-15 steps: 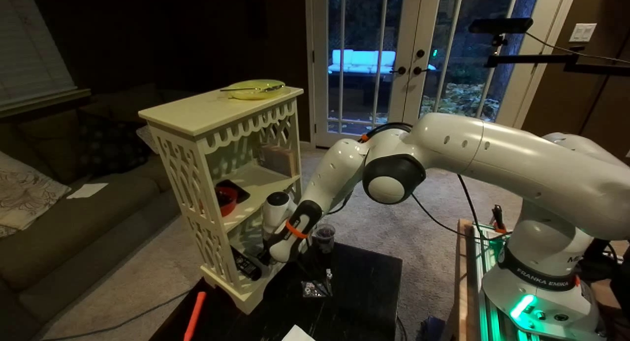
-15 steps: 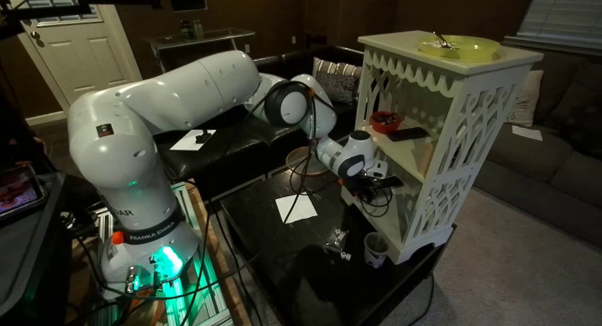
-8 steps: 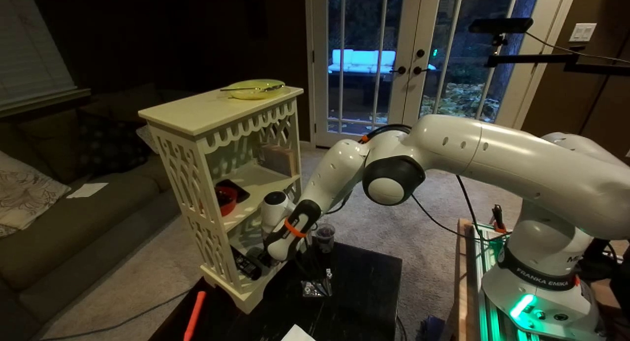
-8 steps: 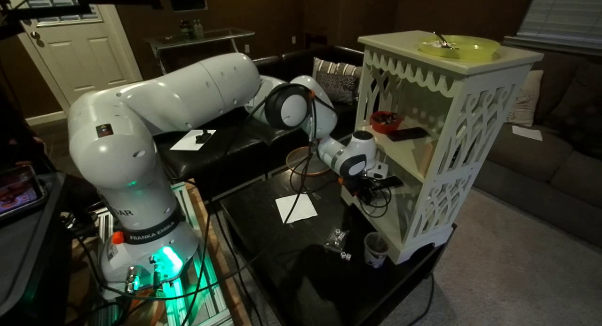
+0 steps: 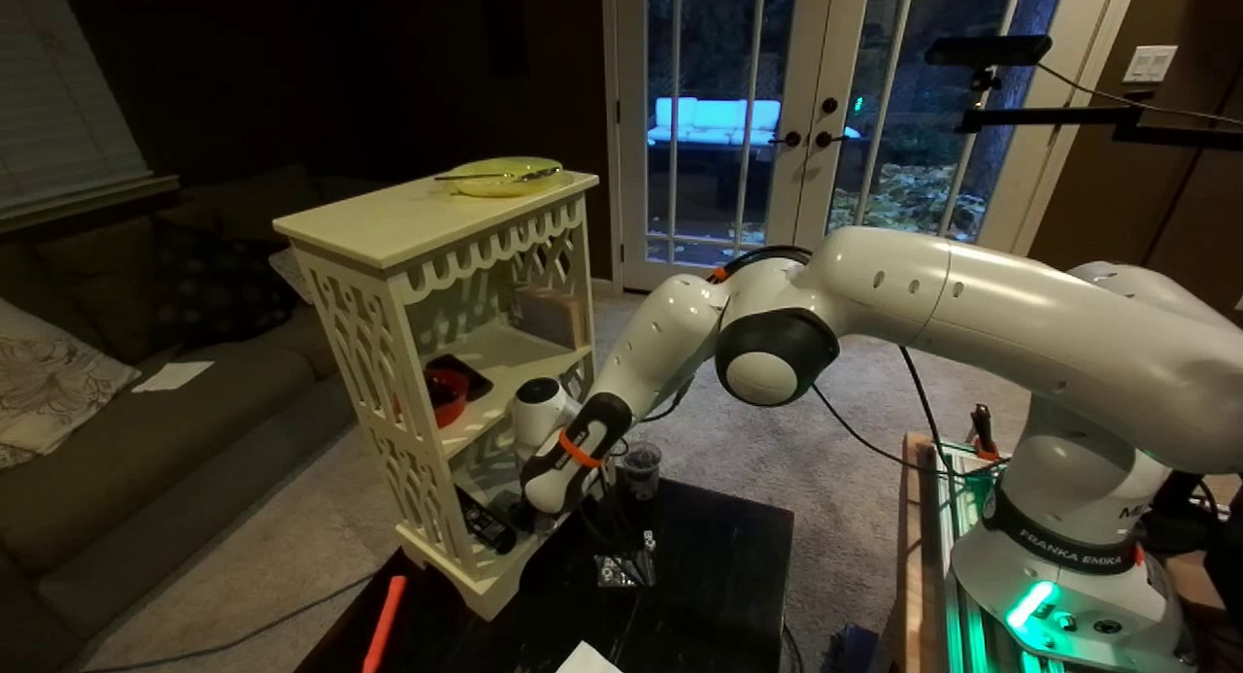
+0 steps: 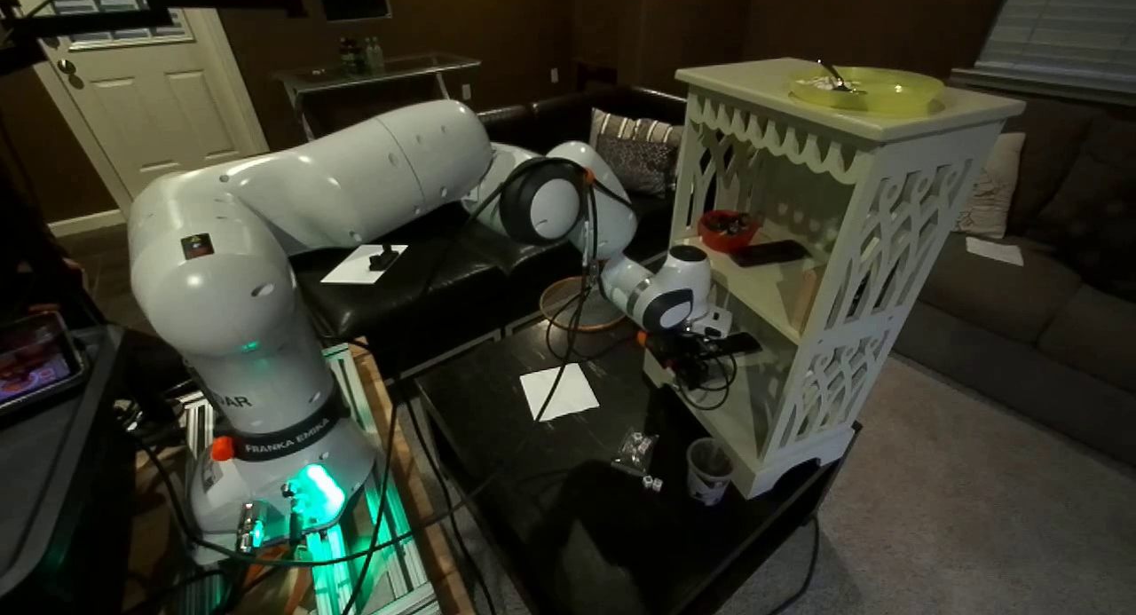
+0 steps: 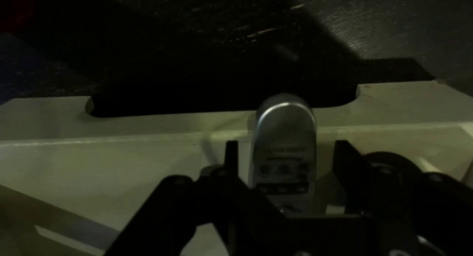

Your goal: Move the grey remote from the middle shelf to the bottom shelf

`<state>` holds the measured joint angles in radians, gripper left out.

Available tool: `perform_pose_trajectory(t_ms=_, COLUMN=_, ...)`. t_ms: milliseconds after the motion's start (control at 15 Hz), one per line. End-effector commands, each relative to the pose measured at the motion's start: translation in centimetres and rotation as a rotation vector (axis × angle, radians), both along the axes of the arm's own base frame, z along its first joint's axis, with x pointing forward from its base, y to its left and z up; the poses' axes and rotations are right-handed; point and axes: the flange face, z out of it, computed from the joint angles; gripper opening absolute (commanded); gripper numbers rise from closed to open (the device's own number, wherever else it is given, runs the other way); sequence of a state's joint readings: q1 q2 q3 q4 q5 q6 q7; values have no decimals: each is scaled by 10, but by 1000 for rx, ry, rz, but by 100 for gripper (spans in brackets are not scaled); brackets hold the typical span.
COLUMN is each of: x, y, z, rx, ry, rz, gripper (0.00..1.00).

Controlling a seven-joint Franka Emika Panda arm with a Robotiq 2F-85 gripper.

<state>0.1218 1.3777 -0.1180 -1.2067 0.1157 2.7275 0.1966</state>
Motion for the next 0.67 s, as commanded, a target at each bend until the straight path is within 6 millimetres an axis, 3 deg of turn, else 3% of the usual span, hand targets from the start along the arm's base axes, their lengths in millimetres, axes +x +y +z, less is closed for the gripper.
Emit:
perform_pose_trajectory(t_ms=0, x=5, y=1, z=-1, rx=4, ry=9, rz=-19, gripper=98)
perform_pose_trajectory(t_ms=267, x=-6, y=4, z=8, rx=5, ry=-2, rz=-48, gripper=100)
perform_pose_trajectory(t_ms=600, x=-51, y=26, z=4, rx=24, ry=-67, rz=-81, gripper=100)
